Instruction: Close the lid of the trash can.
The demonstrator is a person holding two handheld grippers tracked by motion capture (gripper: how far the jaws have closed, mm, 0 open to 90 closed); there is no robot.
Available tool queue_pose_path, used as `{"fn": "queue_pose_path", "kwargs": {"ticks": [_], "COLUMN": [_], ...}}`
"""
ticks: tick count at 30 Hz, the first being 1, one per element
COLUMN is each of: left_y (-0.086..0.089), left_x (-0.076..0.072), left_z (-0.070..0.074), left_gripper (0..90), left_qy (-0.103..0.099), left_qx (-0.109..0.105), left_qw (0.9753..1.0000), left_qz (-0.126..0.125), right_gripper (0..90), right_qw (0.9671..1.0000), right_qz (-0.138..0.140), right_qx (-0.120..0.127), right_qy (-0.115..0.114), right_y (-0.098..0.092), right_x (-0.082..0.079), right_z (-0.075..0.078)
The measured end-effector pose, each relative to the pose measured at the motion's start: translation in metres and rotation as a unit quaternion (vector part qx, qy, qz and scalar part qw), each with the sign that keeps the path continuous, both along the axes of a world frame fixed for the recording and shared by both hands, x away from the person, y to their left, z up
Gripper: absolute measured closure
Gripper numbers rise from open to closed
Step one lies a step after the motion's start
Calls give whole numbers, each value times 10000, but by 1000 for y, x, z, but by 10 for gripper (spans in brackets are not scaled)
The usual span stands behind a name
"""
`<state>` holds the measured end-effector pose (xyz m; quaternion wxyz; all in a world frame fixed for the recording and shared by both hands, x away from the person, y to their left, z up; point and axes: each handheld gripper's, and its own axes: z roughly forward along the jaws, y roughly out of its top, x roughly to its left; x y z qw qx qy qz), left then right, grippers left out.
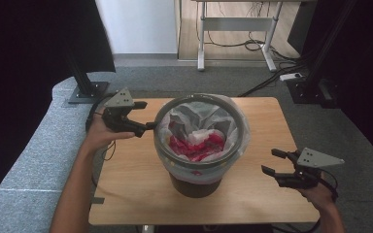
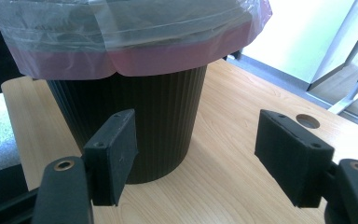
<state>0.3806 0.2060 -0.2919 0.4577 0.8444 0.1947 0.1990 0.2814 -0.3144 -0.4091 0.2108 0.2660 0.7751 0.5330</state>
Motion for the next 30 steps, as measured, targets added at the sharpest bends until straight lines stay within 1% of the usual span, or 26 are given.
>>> {"fn": "queue_pose_path", "kwargs": {"ticks": [1,3,10,17,21,25,28,30], "left_y": [2,6,18,27,27,28,28,28], "left_x": [-2,-5,-16,-25,-26,-27,-26,-26], "left_z": [-1,-3,-14,-25,-28,-27,-29,-30], "left_gripper": [206,208,208,210,209,209,208,208], "left_qy": [-7,-9,-5,-3,2,-3,-2,9], "left_qx": [-2,-75,-81,-95,-47,-54,11,10], "left_qw": [10000,10000,10000,10000,10000,10000,10000,10000], "left_qz": [-1,-10,14,14,16,33,50,53], "right_gripper": [293,293,293,292,292,291,287,285], "right_qw": [10000,10000,10000,10000,10000,10000,10000,10000], "right_qz": [-1,0,-22,-61,-72,-70,-78,-81], "right_qx": [-10,-21,-42,-54,-57,-52,-46,-53], "right_qy": [5,15,28,30,34,17,10,14], "right_y": [0,0,-1,-2,-3,-2,-2,-2], "right_x": [0,0,0,0,1,0,0,0], "right_z": [0,-1,-2,-2,-2,-1,-2,-2]}}
